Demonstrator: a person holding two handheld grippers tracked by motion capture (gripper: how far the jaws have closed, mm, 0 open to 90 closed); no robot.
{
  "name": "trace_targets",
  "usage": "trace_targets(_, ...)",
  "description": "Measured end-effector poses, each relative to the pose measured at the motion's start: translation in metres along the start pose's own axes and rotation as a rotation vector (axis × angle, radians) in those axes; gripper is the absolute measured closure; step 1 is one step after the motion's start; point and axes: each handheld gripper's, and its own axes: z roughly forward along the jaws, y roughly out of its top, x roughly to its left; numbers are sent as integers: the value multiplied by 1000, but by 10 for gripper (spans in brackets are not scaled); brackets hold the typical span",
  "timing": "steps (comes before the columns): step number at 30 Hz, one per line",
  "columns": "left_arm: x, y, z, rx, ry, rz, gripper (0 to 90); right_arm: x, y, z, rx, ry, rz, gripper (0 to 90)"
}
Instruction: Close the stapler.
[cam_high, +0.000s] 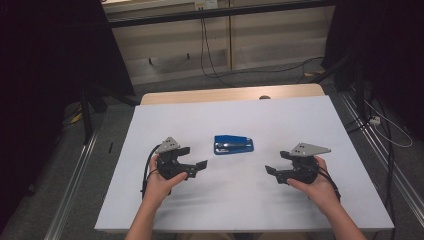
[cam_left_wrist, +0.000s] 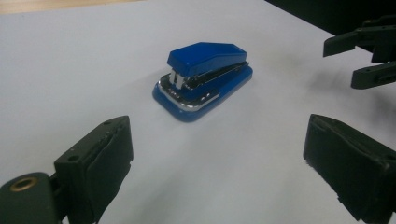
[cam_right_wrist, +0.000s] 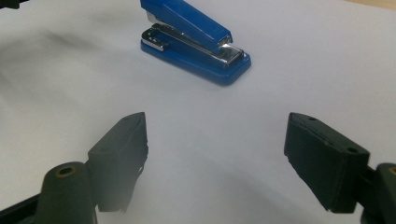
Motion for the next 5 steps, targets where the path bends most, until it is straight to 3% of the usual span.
trace_targets(5,4,-7,-13,-13,14,-7,80,2,-8,-7,1,0,-3,198)
